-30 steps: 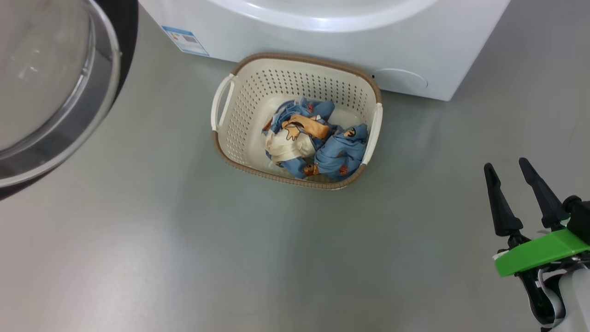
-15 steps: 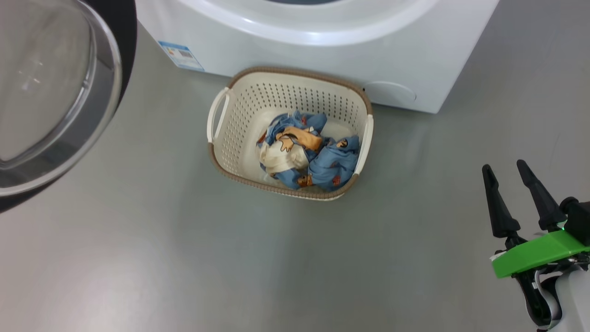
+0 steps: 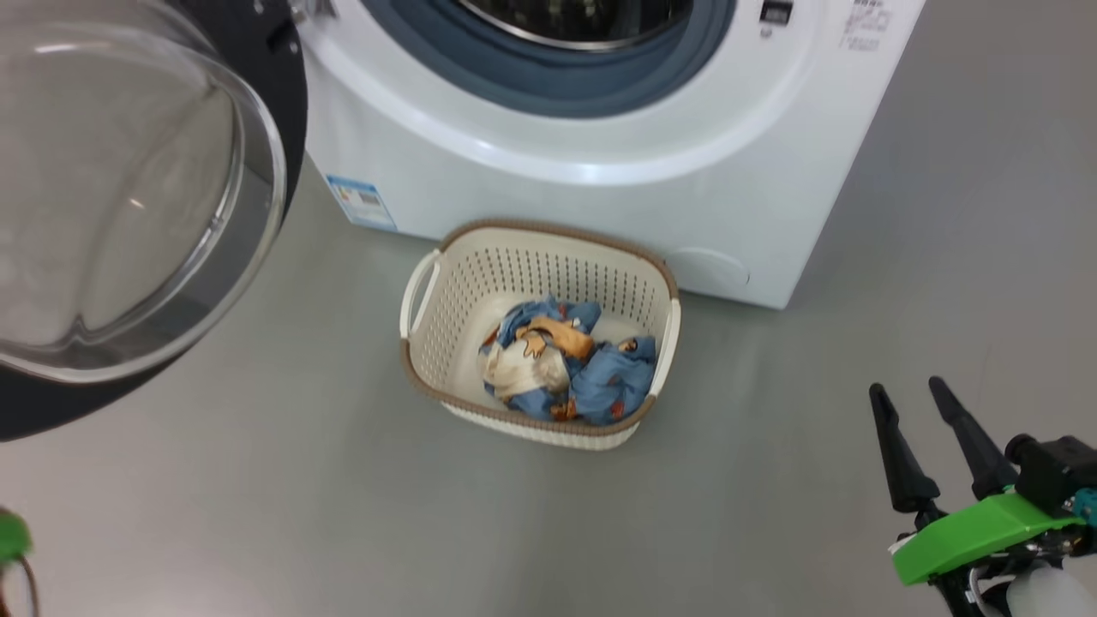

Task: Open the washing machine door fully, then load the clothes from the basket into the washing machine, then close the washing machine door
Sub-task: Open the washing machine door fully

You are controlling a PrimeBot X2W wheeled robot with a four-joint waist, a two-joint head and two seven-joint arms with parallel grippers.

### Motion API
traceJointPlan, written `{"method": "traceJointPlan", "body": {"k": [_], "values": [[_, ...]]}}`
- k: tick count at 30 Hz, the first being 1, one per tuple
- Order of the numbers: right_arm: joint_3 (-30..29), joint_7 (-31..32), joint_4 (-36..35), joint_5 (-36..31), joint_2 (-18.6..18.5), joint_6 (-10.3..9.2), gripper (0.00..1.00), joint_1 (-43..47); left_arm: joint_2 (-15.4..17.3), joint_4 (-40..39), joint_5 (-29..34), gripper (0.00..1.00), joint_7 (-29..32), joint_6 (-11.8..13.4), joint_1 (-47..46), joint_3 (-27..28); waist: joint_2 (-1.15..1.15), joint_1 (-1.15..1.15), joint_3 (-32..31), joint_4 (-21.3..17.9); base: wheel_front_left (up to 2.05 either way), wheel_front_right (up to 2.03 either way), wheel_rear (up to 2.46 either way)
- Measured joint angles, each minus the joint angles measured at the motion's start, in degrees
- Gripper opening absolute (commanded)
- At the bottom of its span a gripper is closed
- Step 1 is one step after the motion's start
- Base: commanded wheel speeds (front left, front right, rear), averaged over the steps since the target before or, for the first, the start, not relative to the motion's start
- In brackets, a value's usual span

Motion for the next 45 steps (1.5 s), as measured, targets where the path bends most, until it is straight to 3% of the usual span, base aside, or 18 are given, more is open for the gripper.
{"method": "traceJointPlan", "body": {"k": [3, 6, 8, 10, 11, 17, 23, 34, 45], "values": [[0.29, 0.0, 0.48, 0.33, 0.2, 0.0, 1.0, 0.49, -1.18, -1.67, -0.19, 0.0, 0.0, 0.0, 4.15, -1.87, 0.0, 0.0, -2.02, -0.14, 0.0, 0.0, 0.0], [0.38, 0.0, 0.48, 0.38, 0.46, 0.0, 1.0, 1.43, -2.21, -3.44, -1.46, 0.41, 0.0, 0.0, 7.22, -4.07, 0.0, 0.0, -3.83, -0.36, 0.0, 0.0, 0.0], [0.65, 0.0, 0.55, 1.1, 0.86, 0.0, 1.0, 2.49, -2.59, -4.71, -2.42, 0.5, 0.0, 0.0, 9.12, -5.01, 0.0, 0.0, -4.91, -0.61, 0.0, 0.0, 0.0], [0.86, 0.0, 0.6, 1.82, 1.03, 0.0, 1.0, 3.2, -3.21, -6.25, -3.11, 0.91, 0.0, 0.0, 11.12, -5.28, 0.0, 0.0, -5.84, -0.98, 0.0, 0.0, 0.0], [0.91, 0.0, 0.59, 1.89, 1.05, 0.0, 1.0, 3.44, -3.6, -7.08, -3.38, 1.0, 0.01, 0.0, 12.2, -5.58, 0.0, 0.0, -6.21, -1.27, 0.0, 0.0, 0.0], [-0.03, 0.0, 0.37, 2.26, 1.34, 0.0, 1.0, 4.25, -6.21, -11.02, -4.5, 1.0, 0.01, 0.01, 17.01, -12.28, 0.0, 0.0, -7.78, -3.44, 0.0, 0.0, 0.0], [-0.85, 0.0, 0.05, 2.27, 1.82, 0.0, 1.0, 6.11, -6.12, -12.78, -6.58, 1.0, 0.01, 0.01, 18.27, -17.55, 0.0, 0.0, -8.44, -6.03, 0.0, 0.0, 0.0], [-1.72, 0.0, -0.42, 2.26, 1.86, 0.0, 1.0, 5.97, -3.53, -14.26, -10.06, 1.0, 0.04, 0.01, 18.27, -27.47, 0.0, 0.0, -7.63, -11.78, 0.0, 0.0, 0.0], [-2.19, 0.0, -0.6, 2.25, 2.49, 0.0, 1.0, 5.91, -0.66, -15.77, -11.39, 1.0, 0.05, 0.01, 18.19, -33.53, 0.0, 0.0, -6.65, -17.77, 0.0, 0.0, 0.0]]}}
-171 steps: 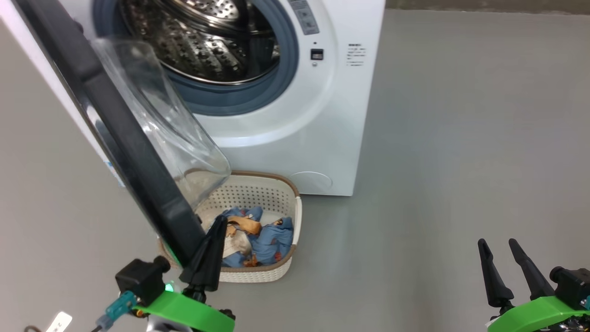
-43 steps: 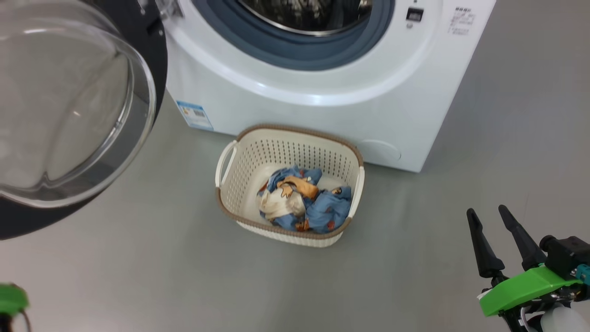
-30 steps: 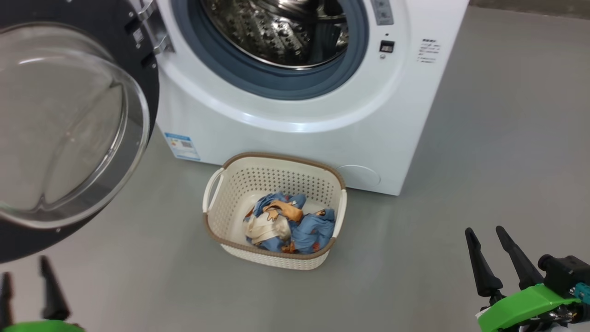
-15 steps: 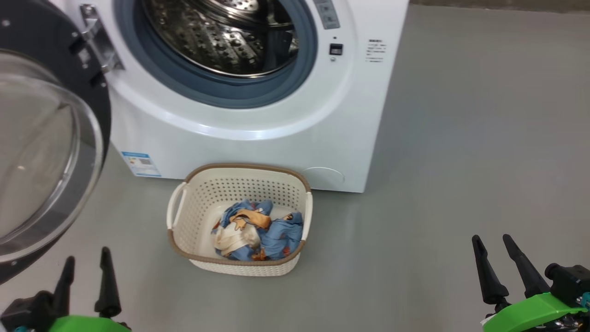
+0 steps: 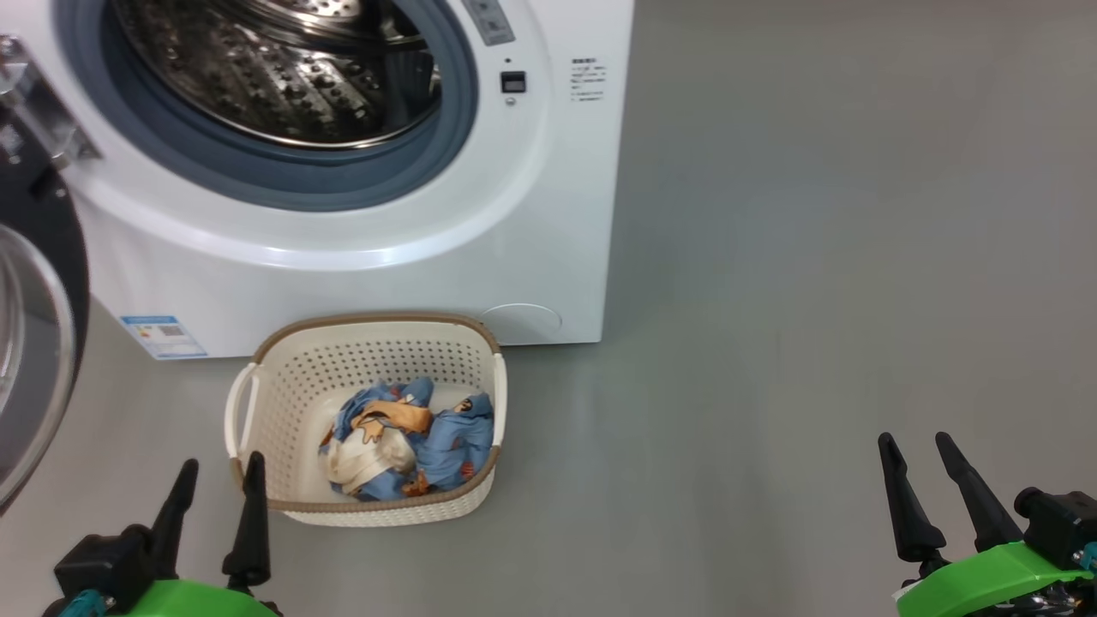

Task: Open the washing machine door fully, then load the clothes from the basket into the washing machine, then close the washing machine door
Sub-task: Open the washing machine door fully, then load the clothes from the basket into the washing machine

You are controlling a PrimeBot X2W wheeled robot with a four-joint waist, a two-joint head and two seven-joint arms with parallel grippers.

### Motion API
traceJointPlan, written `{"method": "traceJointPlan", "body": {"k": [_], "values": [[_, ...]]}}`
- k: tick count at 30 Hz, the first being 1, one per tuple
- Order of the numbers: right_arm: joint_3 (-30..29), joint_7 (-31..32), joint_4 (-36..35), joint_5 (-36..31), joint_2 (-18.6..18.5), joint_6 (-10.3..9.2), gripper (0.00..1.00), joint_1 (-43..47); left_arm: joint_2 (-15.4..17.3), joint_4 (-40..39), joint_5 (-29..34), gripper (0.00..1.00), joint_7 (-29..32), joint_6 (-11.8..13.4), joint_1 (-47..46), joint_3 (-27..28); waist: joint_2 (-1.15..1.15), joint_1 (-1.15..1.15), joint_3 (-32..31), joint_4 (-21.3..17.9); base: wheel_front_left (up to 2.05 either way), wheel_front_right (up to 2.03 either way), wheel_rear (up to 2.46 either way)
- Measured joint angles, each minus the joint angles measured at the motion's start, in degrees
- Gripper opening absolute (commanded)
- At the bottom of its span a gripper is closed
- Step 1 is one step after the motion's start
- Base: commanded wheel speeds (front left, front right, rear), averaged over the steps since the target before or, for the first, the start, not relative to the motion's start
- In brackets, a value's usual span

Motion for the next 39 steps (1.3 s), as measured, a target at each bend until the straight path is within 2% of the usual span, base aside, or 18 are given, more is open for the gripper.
{"method": "traceJointPlan", "body": {"k": [13, 32, 39], "values": [[-1.07, 0.0, -0.25, -0.09, 0.41, 0.0, 1.0, -0.01, 0.16, -1.9, 0.59, 1.0, 0.0, 0.0, -0.01, -1.33, 0.0, 0.0, 0.62, -3.22, 0.0, 0.0, 0.0], [-1.44, 0.0, -0.65, -0.48, 0.67, 0.0, 1.0, -0.2, 0.16, -2.27, -0.66, 1.0, 0.0, 0.0, -0.01, -1.35, 0.0, 0.0, 0.88, -2.52, 0.0, -0.01, 0.0], [-1.32, 0.0, -0.65, -0.48, 0.67, 0.0, 1.0, -0.2, 0.86, -2.11, -1.96, 1.0, 0.0, 0.0, -0.01, -2.29, 0.0, 0.0, 1.21, -2.5, 0.42, -1.11, 0.7]]}}
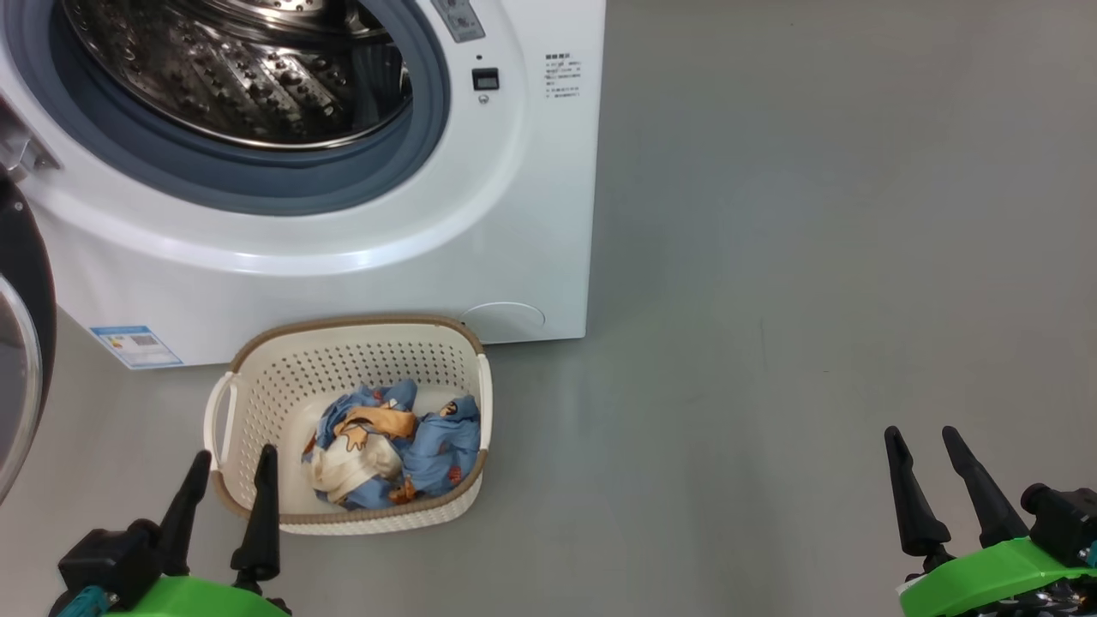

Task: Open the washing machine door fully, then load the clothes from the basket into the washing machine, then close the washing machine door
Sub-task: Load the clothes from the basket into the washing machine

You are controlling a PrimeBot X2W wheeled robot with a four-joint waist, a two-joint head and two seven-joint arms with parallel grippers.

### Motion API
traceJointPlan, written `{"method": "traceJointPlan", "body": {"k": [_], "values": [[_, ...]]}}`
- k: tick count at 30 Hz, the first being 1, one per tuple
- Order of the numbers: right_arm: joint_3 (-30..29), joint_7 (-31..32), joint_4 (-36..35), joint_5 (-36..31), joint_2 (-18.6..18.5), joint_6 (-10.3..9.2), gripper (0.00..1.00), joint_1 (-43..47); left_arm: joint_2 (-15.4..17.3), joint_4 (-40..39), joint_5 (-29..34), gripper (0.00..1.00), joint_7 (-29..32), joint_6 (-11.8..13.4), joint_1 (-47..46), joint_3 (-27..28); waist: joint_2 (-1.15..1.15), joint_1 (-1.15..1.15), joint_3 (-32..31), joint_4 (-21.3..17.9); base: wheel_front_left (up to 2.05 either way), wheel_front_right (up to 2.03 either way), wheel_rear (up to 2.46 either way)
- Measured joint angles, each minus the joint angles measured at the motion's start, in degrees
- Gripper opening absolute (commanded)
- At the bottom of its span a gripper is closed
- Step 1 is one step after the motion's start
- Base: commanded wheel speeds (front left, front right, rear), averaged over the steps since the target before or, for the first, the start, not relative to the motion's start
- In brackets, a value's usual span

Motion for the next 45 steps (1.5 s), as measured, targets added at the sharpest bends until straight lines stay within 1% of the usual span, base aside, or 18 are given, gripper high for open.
{"method": "traceJointPlan", "body": {"k": [12, 17, 35, 41, 45], "values": [[0.34, 0.0, -0.19, 0.0, 0.46, 0.0, 1.0, -0.07, 0.85, 0.0, -0.63, 1.0, 0.0, 0.0, -0.13, -1.01, 0.0, 0.0, 0.56, -0.11, 1.01, -1.86, 0.84], [0.92, 0.0, -0.27, 0.0, 0.99, 0.0, 1.0, -0.61, 0.86, 0.48, -0.31, 1.0, 0.0, 0.0, -0.35, -1.0, 0.0, 0.0, 0.74, -0.09, 0.82, -1.06, 0.24], [0.97, 0.0, -0.48, 0.0, 1.09, 0.0, 1.0, -1.46, 0.15, 0.71, -0.1, 1.0, 0.0, 0.0, -1.23, -1.18, 0.0, 0.0, 2.31, 0.25, 0.07, -0.07, 0.0], [1.04, 0.0, -0.93, -0.09, 1.6, 0.0, 1.0, -2.43, -0.69, 2.83, -0.1, 1.0, 0.0, 0.0, -1.74, -1.6, 0.0, 0.0, 3.84, 0.26, 0.0, 0.0, 0.0], [1.07, 0.0, -1.26, -0.1, 1.94, 0.0, 1.0, -3.74, -0.89, 5.34, -0.12, 1.0, 0.01, 0.0, -3.64, -2.04, 0.0, 0.0, 5.66, 0.23, 0.0, 0.0, 0.0]]}}
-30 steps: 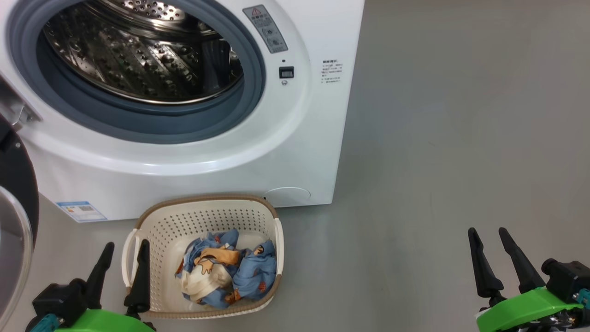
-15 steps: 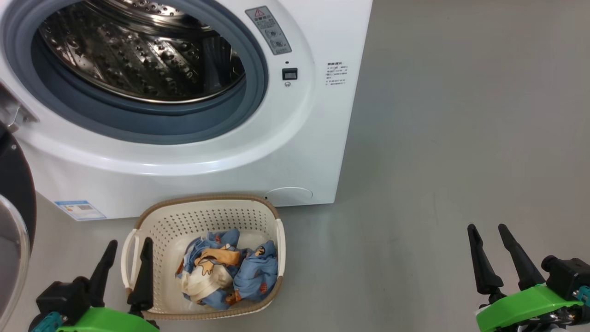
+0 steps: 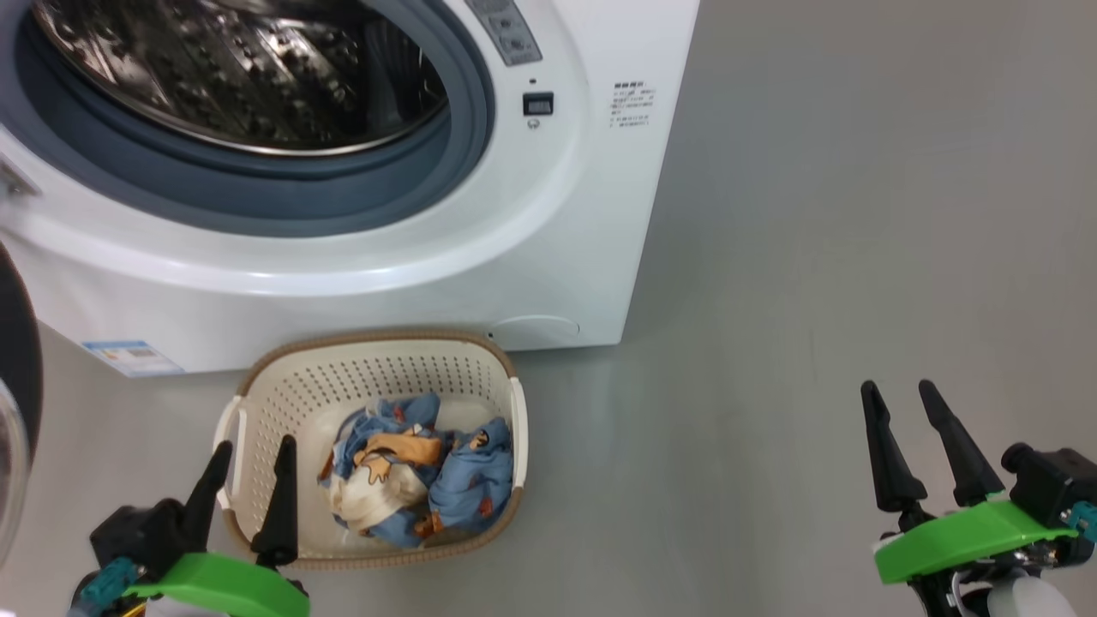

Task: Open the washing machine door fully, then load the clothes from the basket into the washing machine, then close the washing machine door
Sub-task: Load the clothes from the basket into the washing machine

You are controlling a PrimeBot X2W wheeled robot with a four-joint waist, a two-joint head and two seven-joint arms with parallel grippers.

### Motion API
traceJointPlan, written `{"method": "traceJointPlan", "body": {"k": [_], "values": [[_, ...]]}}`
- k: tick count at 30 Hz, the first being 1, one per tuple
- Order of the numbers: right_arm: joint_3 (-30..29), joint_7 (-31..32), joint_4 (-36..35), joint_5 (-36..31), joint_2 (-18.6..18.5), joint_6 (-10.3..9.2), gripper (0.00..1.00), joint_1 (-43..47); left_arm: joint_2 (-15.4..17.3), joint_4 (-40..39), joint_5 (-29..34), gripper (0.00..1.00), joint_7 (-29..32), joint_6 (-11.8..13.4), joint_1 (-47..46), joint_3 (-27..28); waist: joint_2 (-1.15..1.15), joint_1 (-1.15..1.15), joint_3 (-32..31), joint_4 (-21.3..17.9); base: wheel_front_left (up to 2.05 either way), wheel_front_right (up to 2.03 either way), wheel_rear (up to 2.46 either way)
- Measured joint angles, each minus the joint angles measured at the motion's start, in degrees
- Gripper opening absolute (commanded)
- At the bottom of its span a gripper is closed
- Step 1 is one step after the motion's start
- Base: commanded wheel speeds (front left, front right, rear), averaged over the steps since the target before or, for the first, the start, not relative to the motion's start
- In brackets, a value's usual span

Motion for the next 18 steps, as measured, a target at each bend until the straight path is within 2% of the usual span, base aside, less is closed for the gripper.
{"method": "traceJointPlan", "body": {"k": [11, 18], "values": [[-0.09, 0.0, -1.1, -0.9, 1.14, 0.0, 1.0, -5.02, 0.48, 11.77, -0.46, 1.0, 0.0, 0.0, -9.35, -4.92, 0.0, 0.0, 7.55, -0.33, 0.0, 0.0, 0.0], [0.41, 0.0, -2.23, -1.72, 1.79, 0.0, 1.0, -10.16, 2.18, 20.72, -1.74, 1.0, 0.0, 0.0, -18.68, -9.69, 0.0, 0.0, 14.15, -0.82, 0.0, 0.0, 0.0]]}}
